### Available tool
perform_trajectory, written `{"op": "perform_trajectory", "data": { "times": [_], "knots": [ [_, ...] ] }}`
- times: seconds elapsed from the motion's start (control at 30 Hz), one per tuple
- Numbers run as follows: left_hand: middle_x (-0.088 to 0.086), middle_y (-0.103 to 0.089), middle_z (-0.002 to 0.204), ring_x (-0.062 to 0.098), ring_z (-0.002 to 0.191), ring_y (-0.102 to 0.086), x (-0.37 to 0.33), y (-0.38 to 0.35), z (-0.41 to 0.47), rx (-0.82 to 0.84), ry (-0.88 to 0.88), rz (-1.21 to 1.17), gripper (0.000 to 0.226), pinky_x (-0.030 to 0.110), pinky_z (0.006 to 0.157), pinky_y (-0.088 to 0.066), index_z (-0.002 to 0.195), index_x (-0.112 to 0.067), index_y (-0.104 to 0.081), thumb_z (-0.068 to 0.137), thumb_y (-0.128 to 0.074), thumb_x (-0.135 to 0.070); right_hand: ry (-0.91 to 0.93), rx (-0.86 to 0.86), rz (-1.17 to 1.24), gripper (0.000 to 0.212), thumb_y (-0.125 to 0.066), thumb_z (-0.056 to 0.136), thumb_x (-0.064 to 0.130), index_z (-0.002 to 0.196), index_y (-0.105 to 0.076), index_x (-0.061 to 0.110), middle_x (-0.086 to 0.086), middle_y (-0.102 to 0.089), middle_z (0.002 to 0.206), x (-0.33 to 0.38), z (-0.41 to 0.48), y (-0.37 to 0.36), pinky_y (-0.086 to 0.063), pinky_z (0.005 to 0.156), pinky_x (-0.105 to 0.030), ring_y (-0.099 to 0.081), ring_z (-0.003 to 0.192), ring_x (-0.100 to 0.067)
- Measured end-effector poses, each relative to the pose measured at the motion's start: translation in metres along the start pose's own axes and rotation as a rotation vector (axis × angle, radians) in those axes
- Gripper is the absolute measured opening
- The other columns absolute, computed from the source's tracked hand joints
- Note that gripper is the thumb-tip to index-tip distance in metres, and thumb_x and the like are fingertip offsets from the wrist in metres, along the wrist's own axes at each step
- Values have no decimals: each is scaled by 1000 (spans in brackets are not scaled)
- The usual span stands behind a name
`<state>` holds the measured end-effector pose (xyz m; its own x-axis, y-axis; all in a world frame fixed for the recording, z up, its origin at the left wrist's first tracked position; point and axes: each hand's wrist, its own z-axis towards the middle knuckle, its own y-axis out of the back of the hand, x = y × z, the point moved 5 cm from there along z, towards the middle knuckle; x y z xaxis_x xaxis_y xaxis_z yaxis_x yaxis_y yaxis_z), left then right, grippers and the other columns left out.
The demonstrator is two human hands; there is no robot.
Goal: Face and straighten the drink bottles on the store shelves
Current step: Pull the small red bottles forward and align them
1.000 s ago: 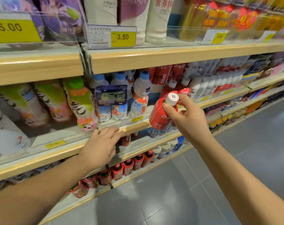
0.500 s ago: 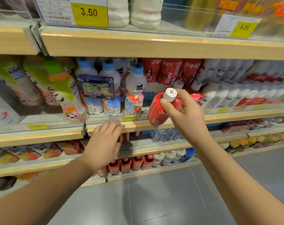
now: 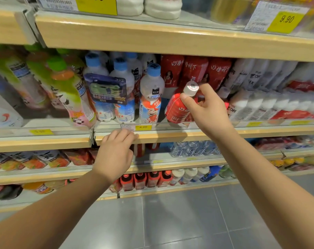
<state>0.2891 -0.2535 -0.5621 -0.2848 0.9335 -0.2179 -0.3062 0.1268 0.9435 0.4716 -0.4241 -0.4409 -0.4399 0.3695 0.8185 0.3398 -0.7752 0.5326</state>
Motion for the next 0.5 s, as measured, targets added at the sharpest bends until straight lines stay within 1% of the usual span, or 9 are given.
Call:
{"op": "perform_trajectory", "data": {
  "times": [0.07,0.13,0.17,0.27,0.33,0.4,0.43,0.5],
  "knots": [
    [-7,-57,116,21,109,-50,0,0,-1,1,2,1,47,38,90,-44,126,-24,-59,80,-57,-12,-14,-6,-32,34,-63,98,47,106,-58,14,-18,-67,95,-1,1,-5,-49,61,-43,-51,65,-17],
    [-7,-57,116,21,109,-51,0,2,-1,-5,3,-5,42,39,90,-45,126,-24,-59,84,-56,-15,-22,-16,-67,40,-63,97,49,107,-57,11,-22,-66,94,0,4,-8,-48,61,-42,-50,65,-18],
    [-8,-58,115,21,109,-51,0,3,-1,-9,2,-8,39,39,90,-45,126,-24,-59,87,-56,-18,-23,-18,-82,43,-63,97,50,107,-57,9,-23,-66,93,1,6,-9,-49,62,-43,-50,66,-18],
    [-9,-57,115,19,109,-51,1,3,0,-10,-1,-11,34,38,90,-45,125,-25,-59,92,-56,-26,-25,-19,-103,44,-64,98,47,112,-58,6,-25,-66,90,4,11,-13,-51,65,-46,-50,64,-20],
    [-9,-57,115,19,108,-51,1,3,-1,-15,-4,-10,33,37,90,-45,125,-26,-59,92,-57,-28,-34,-7,-119,44,-64,98,46,113,-58,5,-22,-64,84,3,15,-16,-51,65,-46,-49,64,-21],
    [-9,-57,114,19,108,-51,2,3,-1,-19,-10,-13,34,37,89,-45,125,-26,-59,91,-58,-28,-44,14,-152,43,-63,98,47,109,-58,6,-14,-60,78,-1,17,-20,-48,62,-43,-50,65,-22],
    [-9,-57,114,18,108,-52,3,3,-1,-21,-14,-13,34,37,89,-45,125,-26,-59,91,-58,-28,-51,24,-171,42,-63,98,48,106,-58,7,-11,-60,78,-3,18,-23,-46,61,-41,-51,65,-22],
    [-10,-57,114,18,108,-51,3,3,0,-18,-20,-8,33,36,88,-45,124,-26,-59,91,-58,-29,-59,28,-218,37,-63,98,47,95,-55,11,-8,-59,78,-7,20,-27,-40,58,-37,-51,67,-21]
  ]
}}
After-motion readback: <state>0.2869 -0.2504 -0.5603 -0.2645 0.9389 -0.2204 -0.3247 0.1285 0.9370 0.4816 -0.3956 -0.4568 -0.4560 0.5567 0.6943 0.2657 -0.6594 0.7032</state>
